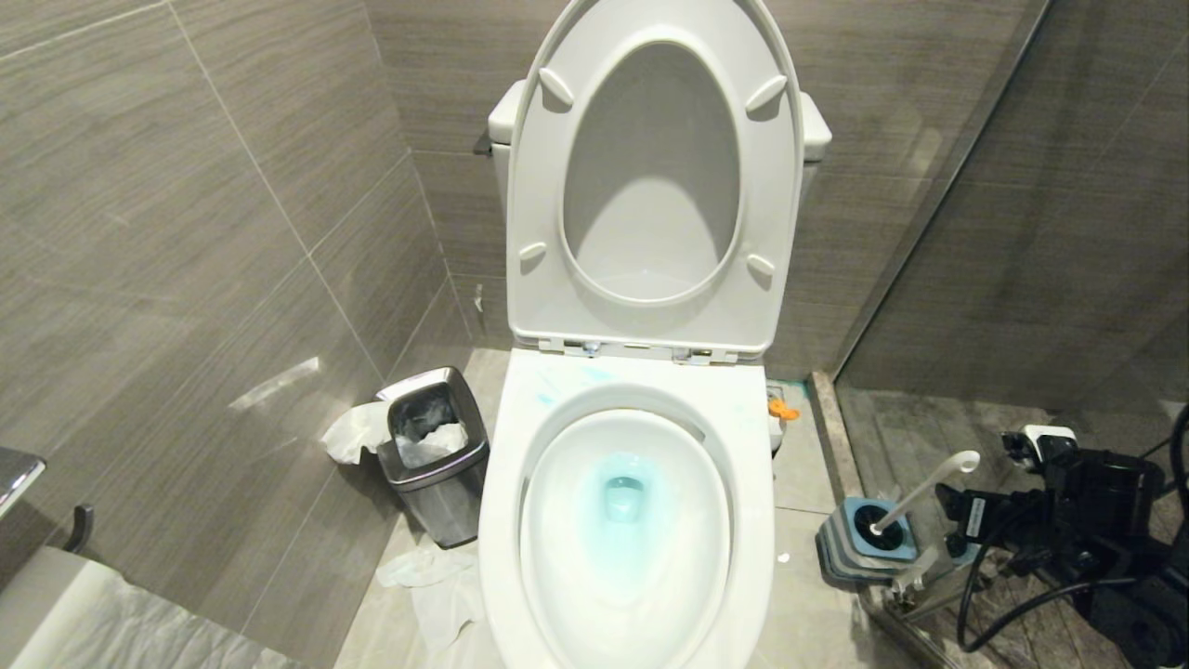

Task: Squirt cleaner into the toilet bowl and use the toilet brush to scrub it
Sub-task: Flush the toilet

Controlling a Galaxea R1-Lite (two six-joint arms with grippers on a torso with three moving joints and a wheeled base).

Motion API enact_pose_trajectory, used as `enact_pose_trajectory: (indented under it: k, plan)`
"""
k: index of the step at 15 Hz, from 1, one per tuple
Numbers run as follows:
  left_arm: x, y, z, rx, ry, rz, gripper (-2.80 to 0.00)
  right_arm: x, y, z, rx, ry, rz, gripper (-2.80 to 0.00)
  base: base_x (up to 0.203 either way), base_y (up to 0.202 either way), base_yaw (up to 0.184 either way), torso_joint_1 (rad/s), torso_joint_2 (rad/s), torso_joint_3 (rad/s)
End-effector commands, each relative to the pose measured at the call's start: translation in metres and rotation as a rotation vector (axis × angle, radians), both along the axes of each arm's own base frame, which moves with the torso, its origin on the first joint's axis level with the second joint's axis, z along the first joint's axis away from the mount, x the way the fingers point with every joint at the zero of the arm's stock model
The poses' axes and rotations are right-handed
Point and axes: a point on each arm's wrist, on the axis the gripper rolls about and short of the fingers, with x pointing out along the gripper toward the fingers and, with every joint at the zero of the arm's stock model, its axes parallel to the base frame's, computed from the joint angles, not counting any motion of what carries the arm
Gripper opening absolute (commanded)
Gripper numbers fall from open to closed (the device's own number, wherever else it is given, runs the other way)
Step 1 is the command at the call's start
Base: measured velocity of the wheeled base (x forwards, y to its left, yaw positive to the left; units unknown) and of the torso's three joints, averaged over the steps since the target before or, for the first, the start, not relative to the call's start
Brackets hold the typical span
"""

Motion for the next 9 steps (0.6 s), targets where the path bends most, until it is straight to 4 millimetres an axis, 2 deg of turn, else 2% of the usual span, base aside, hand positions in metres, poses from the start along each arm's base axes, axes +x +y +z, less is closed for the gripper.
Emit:
enact_pose_trajectory:
  k: [1, 6, 9]
  plan:
    - [0.000, 0.000, 0.000, 0.000, 0.002, -0.001, -2.80, -0.027, 0.004, 0.040, -0.025, -0.112, 0.028, 0.00, 0.000, 0.000, 0.000, 0.000, 0.00, 0.000]
    - [0.000, 0.000, 0.000, 0.000, 0.002, -0.001, -2.80, -0.058, 0.009, 0.101, -0.165, -0.323, 0.123, 0.00, 0.000, 0.000, 0.000, 0.000, 0.00, 0.000]
    - [0.000, 0.000, 0.000, 0.000, 0.002, -0.001, -2.80, -0.056, 0.010, 0.145, -0.260, -0.484, 0.164, 0.00, 0.000, 0.000, 0.000, 0.000, 0.00, 0.000]
